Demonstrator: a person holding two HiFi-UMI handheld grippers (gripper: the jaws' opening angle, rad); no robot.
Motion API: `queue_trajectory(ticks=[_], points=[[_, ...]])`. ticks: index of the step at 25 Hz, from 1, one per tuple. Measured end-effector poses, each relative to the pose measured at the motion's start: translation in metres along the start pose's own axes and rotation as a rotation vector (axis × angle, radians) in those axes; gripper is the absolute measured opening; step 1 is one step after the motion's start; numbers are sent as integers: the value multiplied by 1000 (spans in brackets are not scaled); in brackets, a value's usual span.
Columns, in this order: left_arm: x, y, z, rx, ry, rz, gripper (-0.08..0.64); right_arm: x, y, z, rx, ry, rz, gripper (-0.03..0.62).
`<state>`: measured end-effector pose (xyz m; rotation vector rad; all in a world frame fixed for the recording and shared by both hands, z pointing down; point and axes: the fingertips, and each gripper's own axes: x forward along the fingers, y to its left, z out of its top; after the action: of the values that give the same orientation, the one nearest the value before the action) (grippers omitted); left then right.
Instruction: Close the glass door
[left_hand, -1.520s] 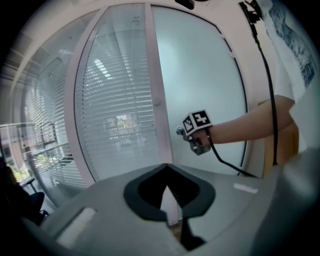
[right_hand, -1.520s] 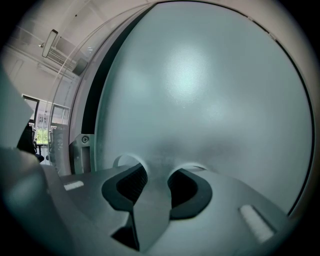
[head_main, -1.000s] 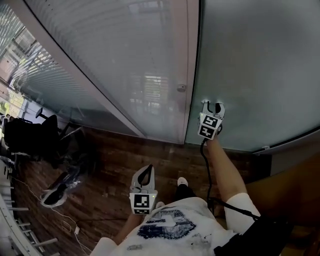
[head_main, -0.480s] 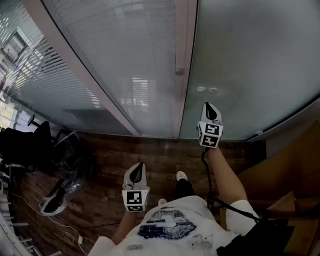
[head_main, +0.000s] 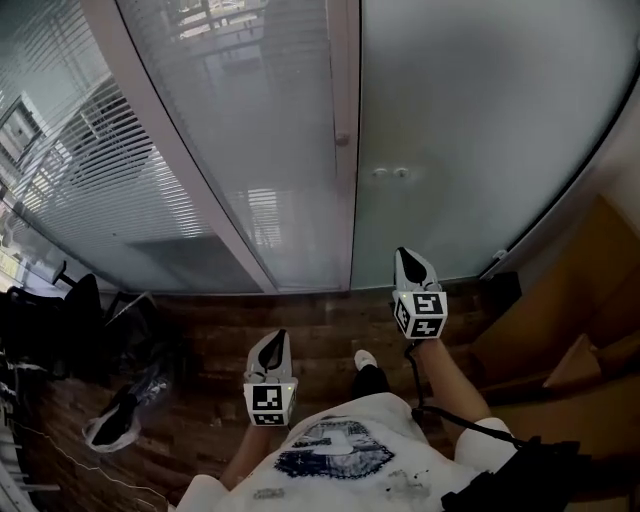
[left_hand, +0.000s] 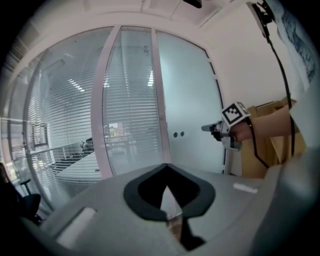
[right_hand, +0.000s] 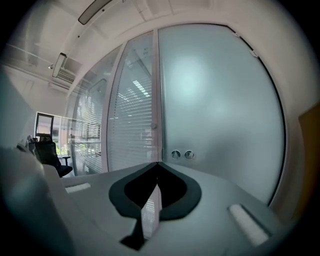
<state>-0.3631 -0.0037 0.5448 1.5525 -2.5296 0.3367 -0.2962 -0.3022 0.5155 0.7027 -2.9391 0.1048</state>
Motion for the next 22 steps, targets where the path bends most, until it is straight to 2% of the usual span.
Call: queue_trajectory(ticks=[5, 10, 13, 17, 22], points=[[-26, -10, -5, -8, -21, -47, 2, -80, 34, 1, 6, 11, 23, 8], [-35, -39, -10, -33, -43, -122, 2, -152, 43, -11, 0, 50, -5, 8], [-44, -53, -18, -42, -33, -144, 2, -178, 49, -27, -12, 90, -10, 8], [-56, -68, -17, -39, -38, -168, 2, -202, 61, -26, -69, 98, 0, 8], [-71, -71, -19, -40, -41, -140, 2, -226, 82, -30, -109, 110, 50, 8]])
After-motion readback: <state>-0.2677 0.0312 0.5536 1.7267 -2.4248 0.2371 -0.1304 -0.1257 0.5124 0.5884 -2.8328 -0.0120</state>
